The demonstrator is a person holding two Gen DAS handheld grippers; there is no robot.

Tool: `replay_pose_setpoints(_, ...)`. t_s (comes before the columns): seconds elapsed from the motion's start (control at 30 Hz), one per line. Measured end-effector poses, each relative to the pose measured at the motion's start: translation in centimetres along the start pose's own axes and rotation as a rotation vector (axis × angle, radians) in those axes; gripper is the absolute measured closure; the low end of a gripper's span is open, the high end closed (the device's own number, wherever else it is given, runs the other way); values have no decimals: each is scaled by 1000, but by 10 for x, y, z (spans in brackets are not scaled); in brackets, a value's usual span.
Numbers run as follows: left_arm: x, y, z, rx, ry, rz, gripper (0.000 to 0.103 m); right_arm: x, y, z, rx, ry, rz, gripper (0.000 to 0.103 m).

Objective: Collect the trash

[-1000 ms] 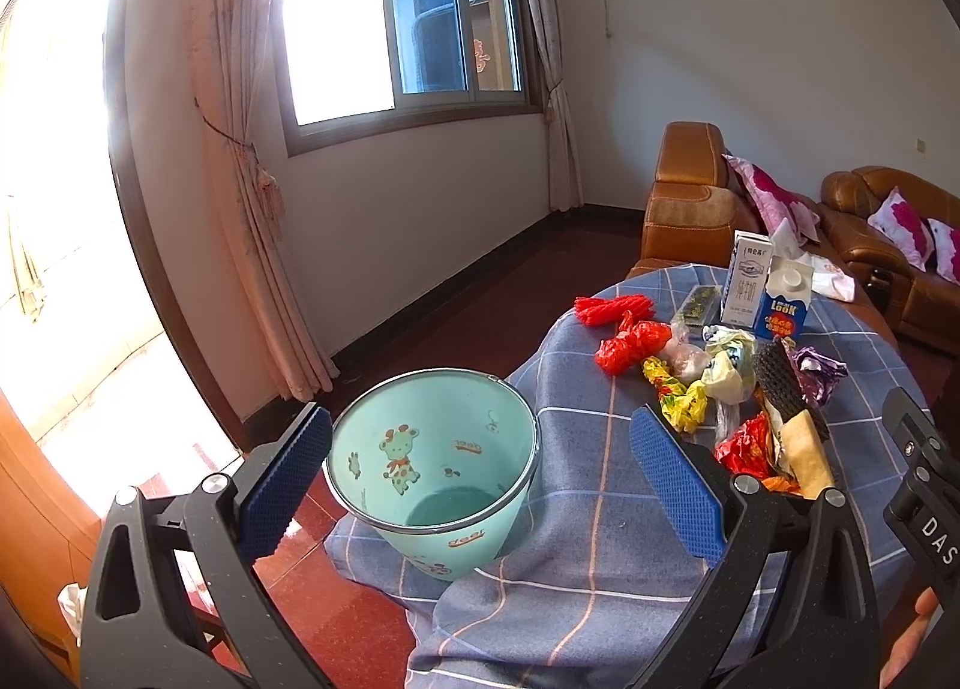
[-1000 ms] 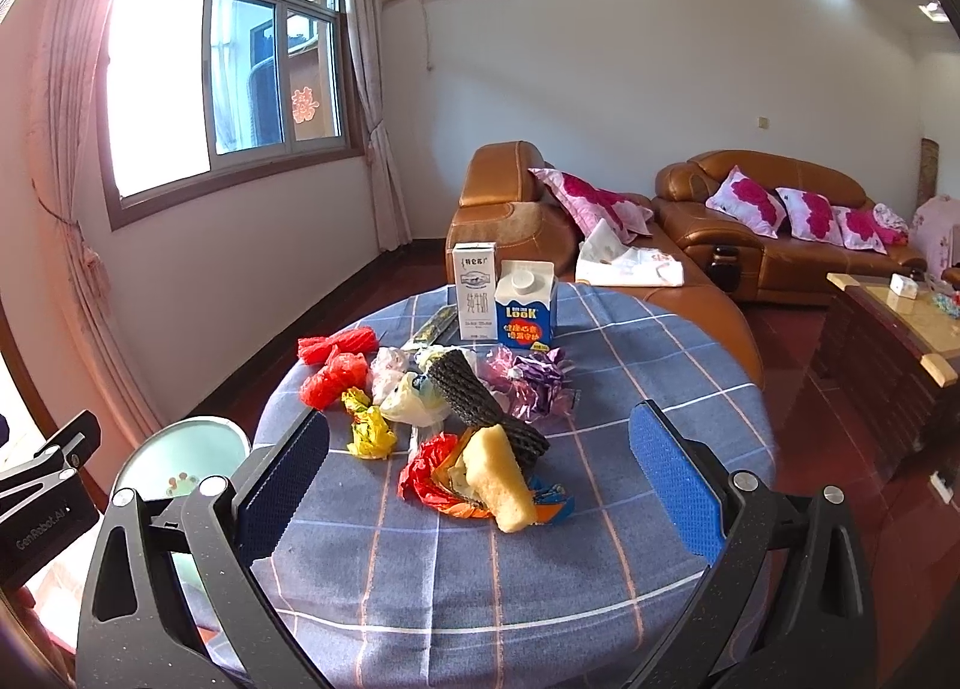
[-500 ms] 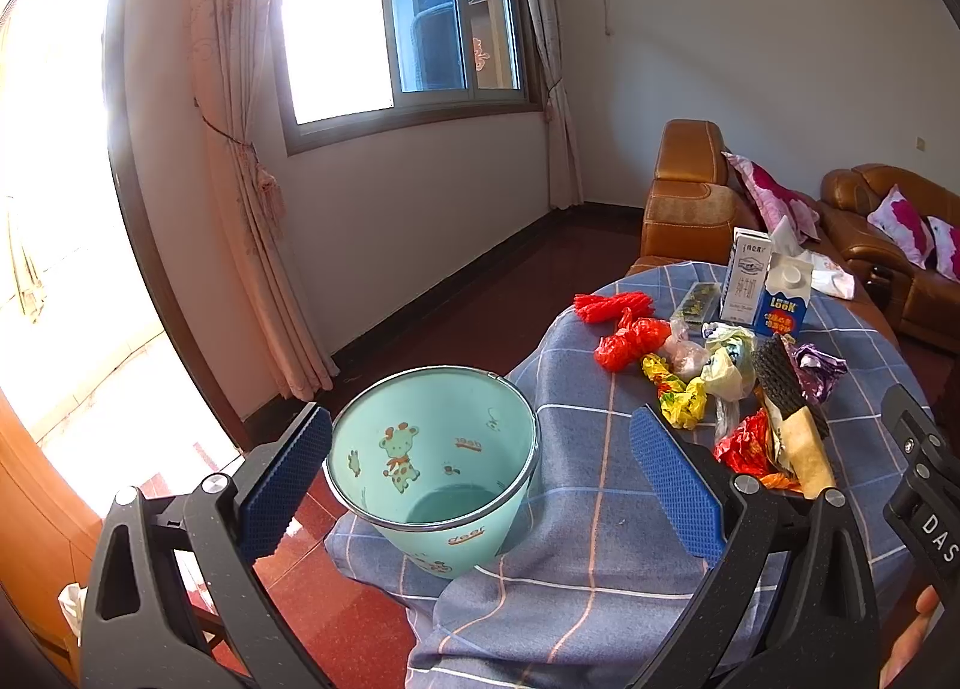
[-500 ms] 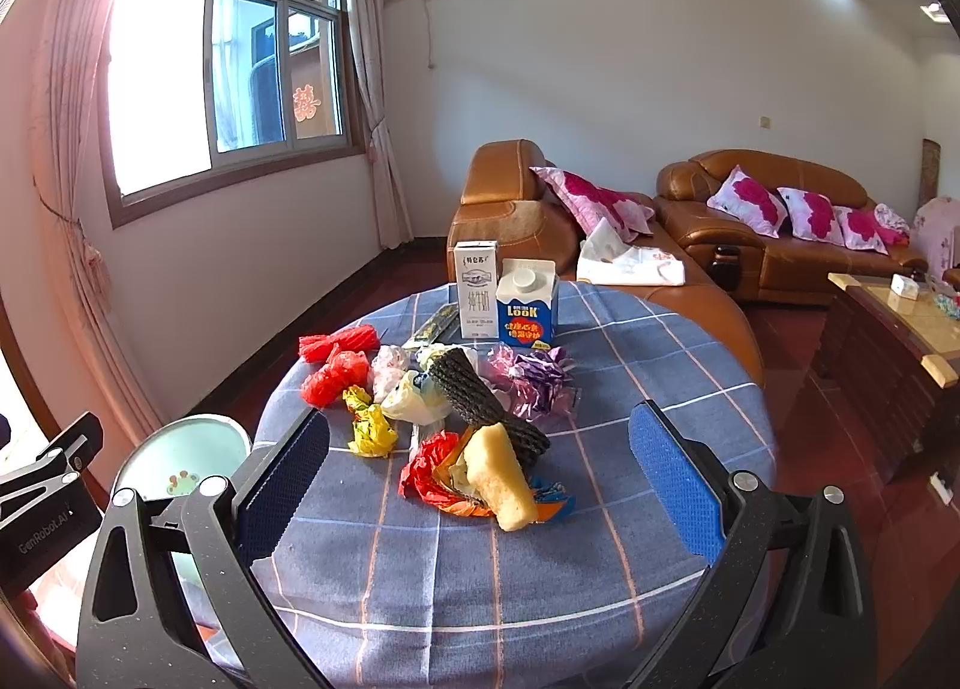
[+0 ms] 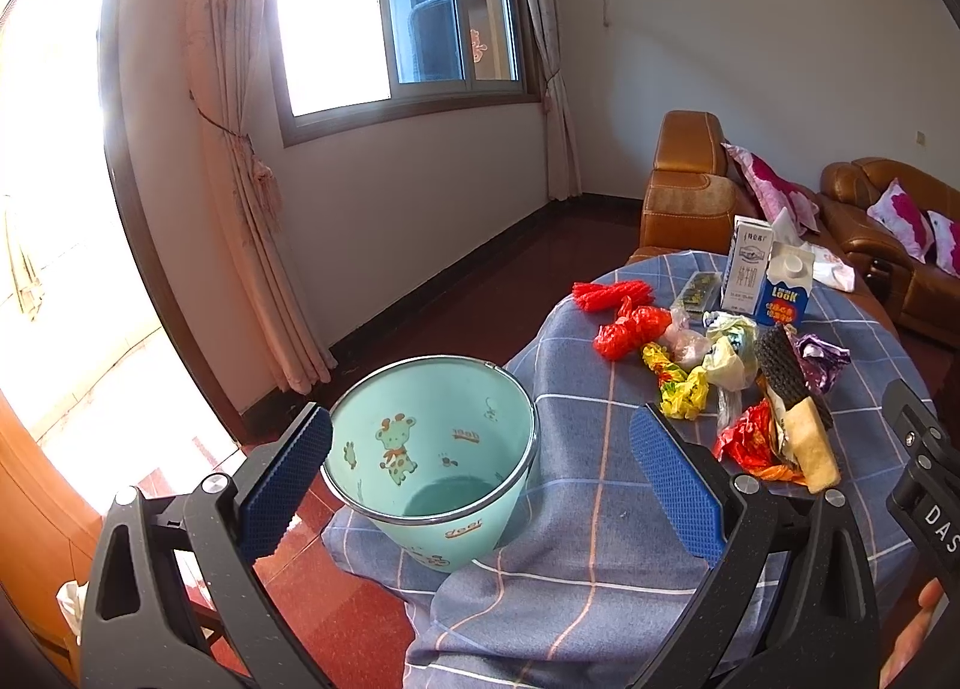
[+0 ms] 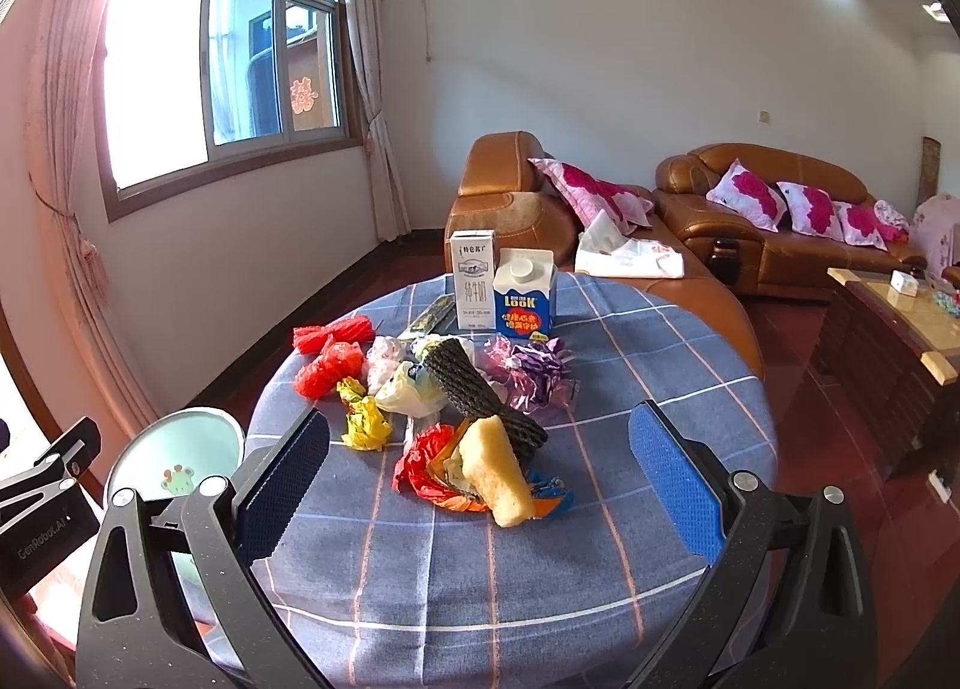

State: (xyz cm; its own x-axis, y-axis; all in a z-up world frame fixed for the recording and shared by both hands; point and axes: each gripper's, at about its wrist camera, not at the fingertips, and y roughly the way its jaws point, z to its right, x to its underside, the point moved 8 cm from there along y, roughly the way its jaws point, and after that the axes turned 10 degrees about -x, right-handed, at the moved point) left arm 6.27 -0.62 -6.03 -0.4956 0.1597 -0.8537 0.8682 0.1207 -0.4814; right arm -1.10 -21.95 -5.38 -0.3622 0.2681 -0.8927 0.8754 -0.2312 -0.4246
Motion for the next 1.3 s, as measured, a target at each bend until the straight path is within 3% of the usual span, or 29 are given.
replay_pose_setpoints(0.37, 14, 28, 17, 9, 36, -68, 6, 14, 24, 20, 25, 13, -49, 5)
replay_pose_setpoints(0.73, 48, 73, 31, 23, 85, -154, 6, 45, 57, 60, 55, 6, -140, 6)
replay_pose_setpoints(0.83, 57, 87, 37, 41, 85, -191, 6, 56, 70, 67, 49, 3, -182, 21)
replay_pose_setpoints(1.07, 66, 107, 53, 61, 110, -226, 6, 60, 97, 55, -8, -39, -226, 23)
replay_pose_setpoints(1.23, 66, 114, 57, 54, 117, -240, 6, 69, 119, 51, -28, -56, -298, 32)
replay_pose_setpoints(1.3, 66, 117, 59, 55, 121, -246, 6, 74, 125, 52, -39, -64, -321, 44)
